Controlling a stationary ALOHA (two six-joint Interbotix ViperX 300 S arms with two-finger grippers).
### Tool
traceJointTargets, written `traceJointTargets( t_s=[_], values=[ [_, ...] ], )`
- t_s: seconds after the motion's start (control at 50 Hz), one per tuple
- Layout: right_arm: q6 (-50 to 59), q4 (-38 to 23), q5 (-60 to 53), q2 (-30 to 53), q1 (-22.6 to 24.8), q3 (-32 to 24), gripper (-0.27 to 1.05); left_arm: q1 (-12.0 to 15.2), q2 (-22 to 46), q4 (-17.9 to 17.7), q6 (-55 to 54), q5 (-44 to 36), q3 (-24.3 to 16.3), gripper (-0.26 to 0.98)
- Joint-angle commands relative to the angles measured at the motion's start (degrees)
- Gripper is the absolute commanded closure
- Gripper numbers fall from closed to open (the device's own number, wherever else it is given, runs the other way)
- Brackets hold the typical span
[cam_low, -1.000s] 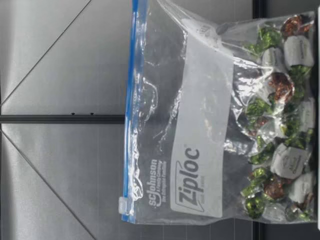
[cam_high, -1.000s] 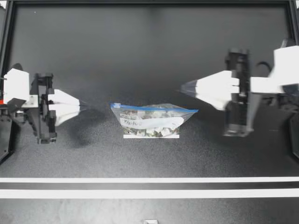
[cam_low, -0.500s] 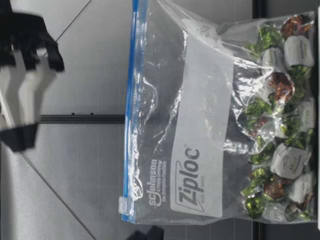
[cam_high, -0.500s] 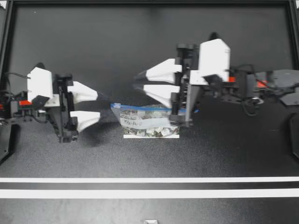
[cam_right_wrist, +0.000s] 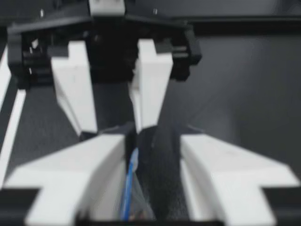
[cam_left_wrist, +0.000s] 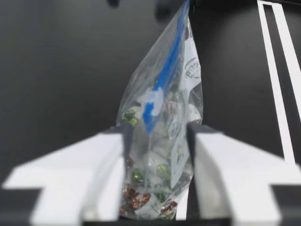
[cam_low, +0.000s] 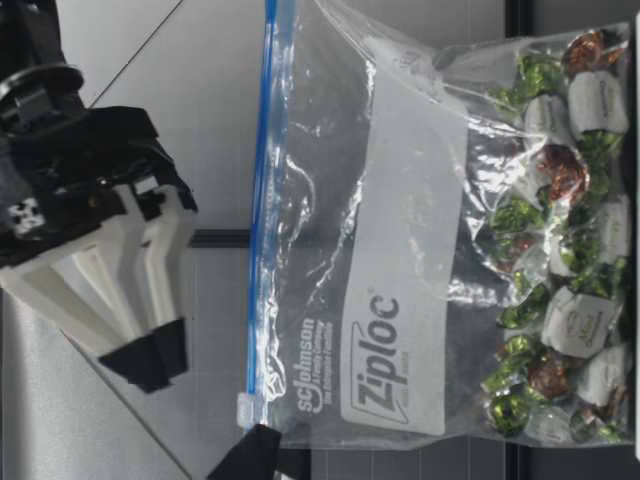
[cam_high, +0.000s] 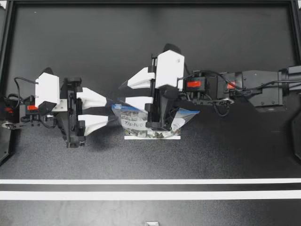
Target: Slide open the ziploc bag.
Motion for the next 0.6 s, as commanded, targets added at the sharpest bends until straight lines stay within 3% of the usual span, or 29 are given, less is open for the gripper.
traceJointTargets(
  t_s=[0.0,0.16,0.24,0.58],
  values=[
    [0.1,-0.3,0.6,-0.4,0.4,-1.7,0.22,0.0,-0.1,0.2,0.1,-0.7,-1.3,0.56],
    [0.1,-0.4,1.4,0.6,1.1,-2.3,0.19,0.1,0.7,1.4,0.1,-1.1,-1.5,0.82],
    [0.3,-0.4,1.8,1.2,1.7,-2.5,0.19,0.1,0.6,1.4,0.1,-1.4,-1.5,0.89],
    [0.6,-0.3,2.7,2.8,2.5,-2.7,0.19,0.0,0.6,1.4,0.4,-1.3,-1.2,0.91]
  ],
)
